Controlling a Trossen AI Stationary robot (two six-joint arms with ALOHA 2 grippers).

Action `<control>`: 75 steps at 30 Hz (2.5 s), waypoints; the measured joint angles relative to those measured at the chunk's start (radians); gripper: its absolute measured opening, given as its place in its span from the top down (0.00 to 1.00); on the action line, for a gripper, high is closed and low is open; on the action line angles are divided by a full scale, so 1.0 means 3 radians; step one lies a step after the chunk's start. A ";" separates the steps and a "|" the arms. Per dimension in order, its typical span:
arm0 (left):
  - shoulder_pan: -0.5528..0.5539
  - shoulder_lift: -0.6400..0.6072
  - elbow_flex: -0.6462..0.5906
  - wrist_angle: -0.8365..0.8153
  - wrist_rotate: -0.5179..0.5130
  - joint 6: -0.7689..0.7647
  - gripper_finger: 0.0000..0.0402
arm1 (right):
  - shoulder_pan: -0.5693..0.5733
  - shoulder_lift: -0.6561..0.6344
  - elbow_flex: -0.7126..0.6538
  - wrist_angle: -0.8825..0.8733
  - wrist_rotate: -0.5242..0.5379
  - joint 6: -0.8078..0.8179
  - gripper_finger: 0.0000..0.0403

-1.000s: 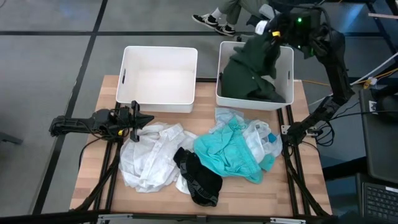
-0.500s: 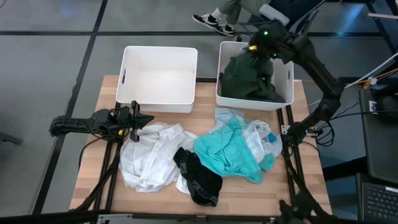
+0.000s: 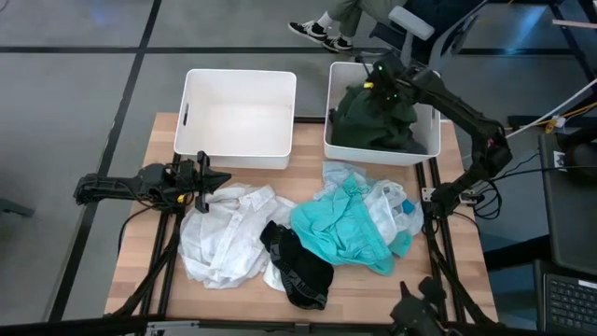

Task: Sort clothes
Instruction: Put the green polo shirt into the right white bin

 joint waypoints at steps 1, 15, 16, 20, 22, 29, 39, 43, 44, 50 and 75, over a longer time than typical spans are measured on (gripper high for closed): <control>0.0000 0.0000 0.0000 0.0000 0.0000 -0.0002 0.98 | -0.0001 0.0001 -0.0092 0.0090 -0.0047 0.0008 0.93; -0.0001 -0.0001 0.0000 -0.0013 0.0000 0.0012 0.98 | 0.0004 0.0212 -0.1104 0.1203 -0.0125 0.0120 0.93; -0.0001 -0.0001 0.0000 -0.0019 0.0000 0.0012 0.98 | 0.0004 0.0245 -0.1134 0.1242 -0.0125 0.0146 0.93; -0.0001 0.0000 0.0000 -0.0028 0.0000 0.0011 0.98 | 0.0004 0.0386 -0.1211 0.1349 -0.0124 0.0166 0.93; 0.0000 -0.0001 0.0000 -0.0028 0.0000 0.0010 0.98 | 0.0007 0.0453 -0.1239 0.1405 -0.0113 0.0167 0.93; -0.0001 -0.0001 0.0000 -0.0044 0.0000 0.0010 0.98 | 0.0006 0.0544 -0.1242 0.1414 -0.0109 0.0166 0.93; 0.0000 0.0000 0.0000 -0.0047 0.0000 0.0009 0.98 | 0.0007 0.0548 -0.1180 0.1401 -0.0104 0.0165 0.93; -0.0001 -0.0001 0.0000 -0.0047 0.0000 0.0009 0.98 | 0.0008 0.0556 -0.1060 0.1242 -0.0046 0.0185 0.92; 0.0000 -0.0001 0.0000 -0.0047 0.0000 0.0009 0.98 | 0.0008 0.0558 -0.1035 0.1213 -0.0021 0.0203 0.91; -0.0001 0.0000 0.0000 -0.0047 0.0000 0.0009 0.98 | 0.0007 0.0561 -0.0868 0.0989 0.0020 0.0244 0.77; 0.0000 -0.0001 0.0000 -0.0047 0.0000 0.0008 0.98 | 0.0009 -0.0235 -0.0050 -0.0387 -0.0302 0.0225 0.48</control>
